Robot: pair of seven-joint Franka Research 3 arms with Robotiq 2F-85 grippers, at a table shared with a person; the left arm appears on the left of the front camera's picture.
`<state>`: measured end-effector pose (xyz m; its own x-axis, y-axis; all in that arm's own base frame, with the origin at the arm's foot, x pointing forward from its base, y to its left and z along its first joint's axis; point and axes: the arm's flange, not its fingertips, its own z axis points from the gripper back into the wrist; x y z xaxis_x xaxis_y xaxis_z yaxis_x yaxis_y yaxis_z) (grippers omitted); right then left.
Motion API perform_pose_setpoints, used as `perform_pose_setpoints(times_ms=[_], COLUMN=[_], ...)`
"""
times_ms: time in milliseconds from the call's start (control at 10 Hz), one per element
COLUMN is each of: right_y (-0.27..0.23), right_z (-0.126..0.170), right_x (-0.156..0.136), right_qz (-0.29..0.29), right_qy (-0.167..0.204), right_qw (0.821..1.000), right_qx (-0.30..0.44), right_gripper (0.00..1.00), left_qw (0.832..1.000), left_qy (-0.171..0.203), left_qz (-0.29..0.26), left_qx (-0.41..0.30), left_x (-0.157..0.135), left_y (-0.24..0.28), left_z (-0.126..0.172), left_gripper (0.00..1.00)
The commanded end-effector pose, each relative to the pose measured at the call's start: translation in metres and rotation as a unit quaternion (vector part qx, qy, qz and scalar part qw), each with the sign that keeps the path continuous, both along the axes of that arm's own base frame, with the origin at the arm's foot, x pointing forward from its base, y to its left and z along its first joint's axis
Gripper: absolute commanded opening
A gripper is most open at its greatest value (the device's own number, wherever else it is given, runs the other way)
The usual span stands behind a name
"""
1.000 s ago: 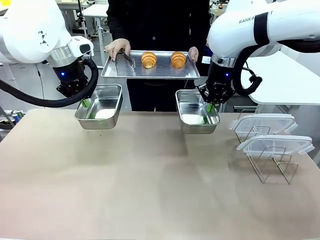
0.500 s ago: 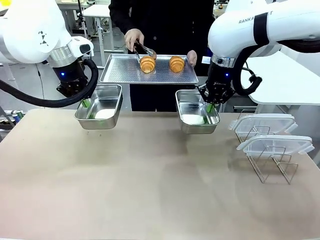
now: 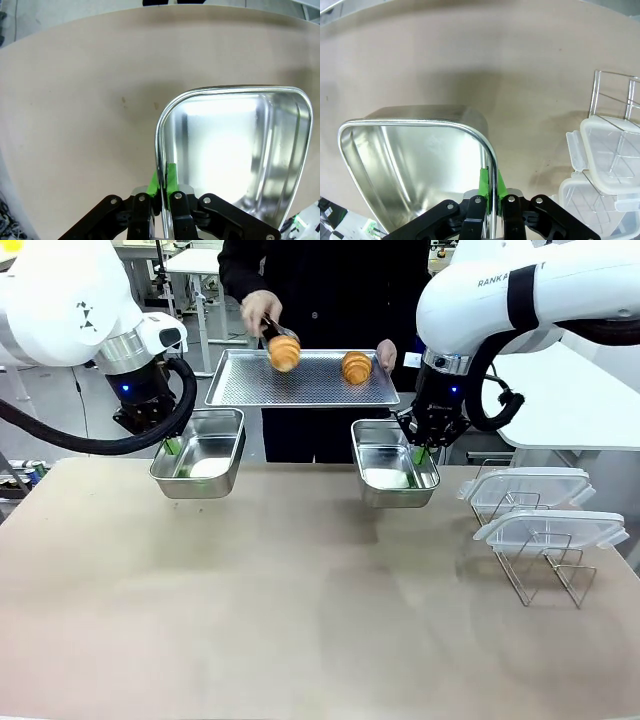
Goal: Place the bread in airtight containers.
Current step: Once an object is inside an Airtight Container , place the container in the center of the table.
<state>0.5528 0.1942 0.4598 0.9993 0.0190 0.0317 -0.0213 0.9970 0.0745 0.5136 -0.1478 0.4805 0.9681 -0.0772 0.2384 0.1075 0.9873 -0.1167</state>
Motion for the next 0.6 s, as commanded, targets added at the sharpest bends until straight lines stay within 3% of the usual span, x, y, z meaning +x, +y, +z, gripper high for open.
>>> perform_pose_setpoints(times_ms=[0,500], right_y=[0.0002,0.0002], right_z=[0.0043,0.0043], right_x=[0.0002,0.0002], right_qz=[0.003,0.003], right_qy=[-0.005,-0.005], right_qw=[1.000,1.000], right_qx=[0.007,0.007], right_gripper=[0.00,0.00], left_qw=[1.000,1.000], left_qy=[-0.002,-0.002], left_qz=[-0.003,-0.003], left_qx=[-0.007,-0.007], left_x=[-0.0003,-0.0003], left_y=[-0.0002,-0.0002], left_z=[0.0035,0.0035], left_gripper=[0.00,0.00])
